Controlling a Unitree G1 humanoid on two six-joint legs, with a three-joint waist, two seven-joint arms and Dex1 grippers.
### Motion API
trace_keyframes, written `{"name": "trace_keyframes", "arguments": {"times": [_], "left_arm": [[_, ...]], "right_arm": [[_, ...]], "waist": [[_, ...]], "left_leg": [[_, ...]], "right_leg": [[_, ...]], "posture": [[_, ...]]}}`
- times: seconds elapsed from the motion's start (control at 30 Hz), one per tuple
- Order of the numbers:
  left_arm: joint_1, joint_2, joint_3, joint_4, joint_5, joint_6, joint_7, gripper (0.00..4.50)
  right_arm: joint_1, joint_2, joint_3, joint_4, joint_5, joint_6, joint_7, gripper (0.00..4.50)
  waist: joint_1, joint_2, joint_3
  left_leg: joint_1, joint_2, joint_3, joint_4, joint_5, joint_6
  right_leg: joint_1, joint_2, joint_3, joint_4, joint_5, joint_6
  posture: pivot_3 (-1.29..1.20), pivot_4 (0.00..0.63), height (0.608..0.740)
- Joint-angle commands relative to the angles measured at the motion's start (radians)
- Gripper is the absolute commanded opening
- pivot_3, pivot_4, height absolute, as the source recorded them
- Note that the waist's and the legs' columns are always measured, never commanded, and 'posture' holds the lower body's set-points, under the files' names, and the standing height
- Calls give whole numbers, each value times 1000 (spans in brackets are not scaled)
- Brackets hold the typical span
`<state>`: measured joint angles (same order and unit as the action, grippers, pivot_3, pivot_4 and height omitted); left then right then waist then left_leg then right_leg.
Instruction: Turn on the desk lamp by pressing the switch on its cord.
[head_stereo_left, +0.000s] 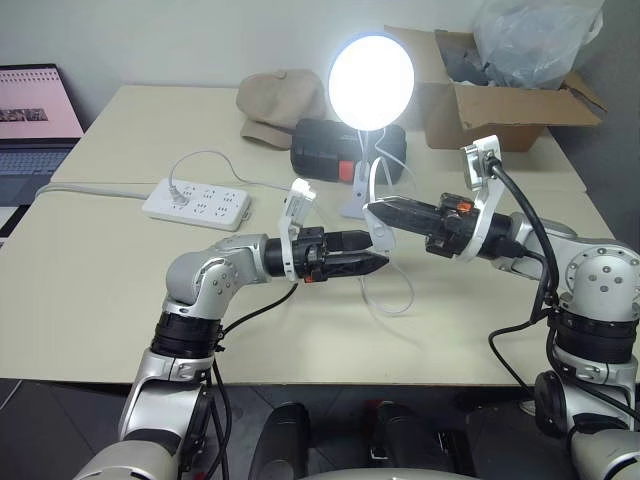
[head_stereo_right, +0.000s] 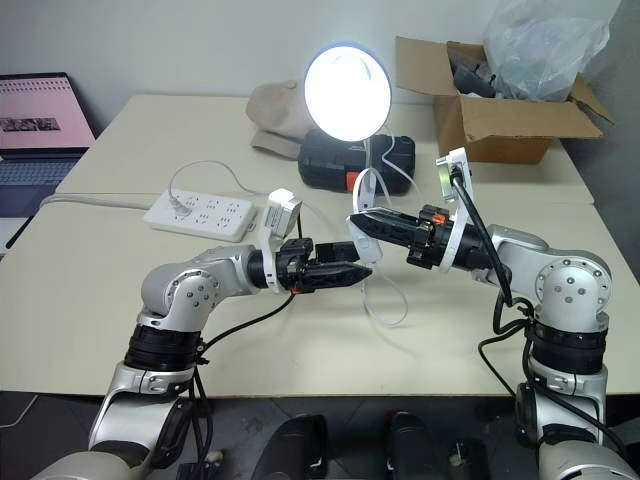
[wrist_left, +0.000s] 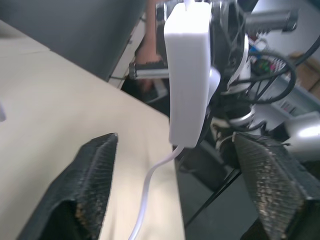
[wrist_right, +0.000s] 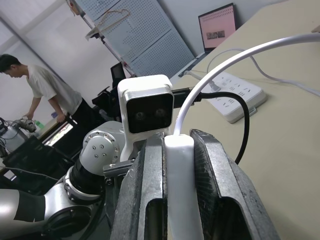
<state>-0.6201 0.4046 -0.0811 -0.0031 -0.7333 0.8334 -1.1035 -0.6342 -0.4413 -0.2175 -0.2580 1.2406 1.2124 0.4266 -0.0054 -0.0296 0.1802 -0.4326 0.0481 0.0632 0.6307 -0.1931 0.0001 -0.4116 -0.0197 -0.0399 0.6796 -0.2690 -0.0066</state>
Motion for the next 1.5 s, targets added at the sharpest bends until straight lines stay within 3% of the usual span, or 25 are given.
{"name": "trace_keyframes", "arguments": {"times": [0.03, 0.2, 0.4, 0.77, 0.83, 1.13, 1.37, 1.5], "left_arm": [[-6, 59, 5, -63, 72, -121, -31, 4500], [35, 204, -4, -151, 195, -306, -105, 4500], [137, 364, -20, -248, 237, -355, -194, 4500], [195, 354, -29, -283, 272, -381, -129, 4500], [205, 350, -27, -289, 271, -379, -120, 4500], [212, 340, -13, -281, 249, -355, -90, 4500], [196, 327, -3, -241, 268, -354, -46, 4500], [204, 331, 27, -235, 274, -341, 6, 4500]], "right_arm": [[12, -11, -26, -24, 18, -29, -22, 386], [66, -54, -33, -5, -59, -42, -86, 385], [82, -46, 22, 100, -252, -103, -177, 385], [-19, 50, 97, 337, -492, -184, -206, 385], [-22, 62, 101, 352, -517, -194, -199, 1087], [8, 21, 140, 240, -552, -199, -61, 3251], [18, -58, 101, 147, -516, -193, 60, 4464], [72, -211, 124, 56, -547, -266, 236, 4464]], "waist": [[0, 0, 0], [1, 0, 0], [1, 0, 0], [1, 0, 0], [1, 0, 0], [1, 0, 0], [2, 0, 0], [5, 0, 0]], "left_leg": [[0, 0, 0, 0, 0, 0], [0, 0, 1, -1, 0, 0], [0, 0, 1, -1, 0, 0], [0, 0, 1, -1, 0, 0], [-1, 0, 2, -1, 0, 0], [0, 0, 2, -1, 0, 0], [0, 0, 1, -1, 0, 0], [0, 0, 1, -1, 0, 0]], "right_leg": [[0, 0, 0, 0, 0, 0], [0, 0, 0, -1, 0, 0], [0, -1, 1, -1, 0, 0], [-1, -1, 1, -1, 0, 0], [-1, -1, 1, -1, 0, 0], [-1, -1, 1, -1, 0, 0], [-1, -1, 0, -1, 0, 0], [-1, -1, 0, -1, 0, 0]], "posture": [[0, 150, 740], [0, 150, 740], [0, 150, 740], [0, 150, 740], [0, 150, 740], [0, 150, 740], [0, 150, 740], [0, 150, 740]]}}
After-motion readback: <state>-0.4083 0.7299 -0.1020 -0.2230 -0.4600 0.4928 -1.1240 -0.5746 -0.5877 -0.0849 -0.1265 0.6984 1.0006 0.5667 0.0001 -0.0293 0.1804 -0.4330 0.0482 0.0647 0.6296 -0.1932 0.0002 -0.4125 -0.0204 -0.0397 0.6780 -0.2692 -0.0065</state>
